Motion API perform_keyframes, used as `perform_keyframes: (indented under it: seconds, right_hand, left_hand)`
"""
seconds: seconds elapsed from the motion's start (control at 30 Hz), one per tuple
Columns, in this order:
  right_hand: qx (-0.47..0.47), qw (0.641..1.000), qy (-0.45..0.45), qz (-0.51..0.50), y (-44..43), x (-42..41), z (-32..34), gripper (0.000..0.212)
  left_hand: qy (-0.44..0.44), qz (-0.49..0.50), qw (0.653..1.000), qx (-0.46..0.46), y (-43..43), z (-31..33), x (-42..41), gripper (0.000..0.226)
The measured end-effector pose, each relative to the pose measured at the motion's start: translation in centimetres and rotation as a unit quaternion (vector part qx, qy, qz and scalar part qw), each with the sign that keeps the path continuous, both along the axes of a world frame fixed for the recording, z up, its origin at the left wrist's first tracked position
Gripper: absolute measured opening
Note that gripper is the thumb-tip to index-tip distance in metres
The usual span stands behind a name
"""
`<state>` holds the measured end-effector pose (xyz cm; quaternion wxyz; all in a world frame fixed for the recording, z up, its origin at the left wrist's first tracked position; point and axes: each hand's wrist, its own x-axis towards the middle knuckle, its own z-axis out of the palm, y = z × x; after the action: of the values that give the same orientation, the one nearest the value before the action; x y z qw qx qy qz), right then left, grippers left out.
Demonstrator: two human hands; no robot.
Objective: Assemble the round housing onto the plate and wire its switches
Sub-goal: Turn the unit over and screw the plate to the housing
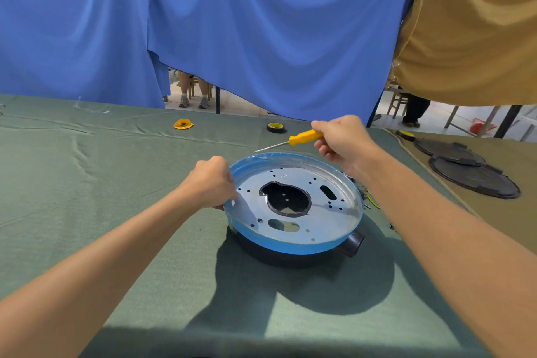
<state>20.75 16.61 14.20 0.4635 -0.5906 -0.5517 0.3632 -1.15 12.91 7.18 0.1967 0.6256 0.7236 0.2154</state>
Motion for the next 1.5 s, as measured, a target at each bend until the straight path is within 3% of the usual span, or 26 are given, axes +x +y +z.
perform_keyframes:
  seconds: [0.17, 0.43, 0.53, 0.67, 1.37, 1.5]
  right_hand:
    - [0.013, 0.998, 0.065, -0.023, -0.5, -0.1, -2.8, 0.025]
    - [0.058, 0.994, 0.038, -0.083, -1.4, -0.7, -6.8, 0.023]
    - [0.065, 0.993, 0.040, -0.092, -1.2, -0.7, -6.8, 0.022]
    - [0.073, 0.993, 0.034, -0.091, -1.1, -0.7, -6.6, 0.022]
    - [0.084, 0.991, 0.051, -0.090, -1.8, 0.1, -6.1, 0.017]
    - [0.085, 0.989, 0.083, -0.092, -2.2, 0.5, -5.9, 0.016]
  left_hand:
    - [0.053, 0.015, 0.998, 0.017, -0.2, -0.2, 0.4, 0.019]
    - [0.035, 0.017, 0.999, 0.008, 0.2, 0.0, 0.3, 0.018]
    - [0.015, 0.024, 1.000, 0.007, 0.1, -0.2, 0.2, 0.013]
    - [0.060, 0.028, 0.998, 0.024, -0.1, -0.3, 0.5, 0.024]
    - [0.106, 0.022, 0.994, 0.003, -0.2, 0.1, 1.2, 0.007]
    - [0.119, 0.021, 0.993, 0.004, -0.3, 0.0, 1.5, 0.013]
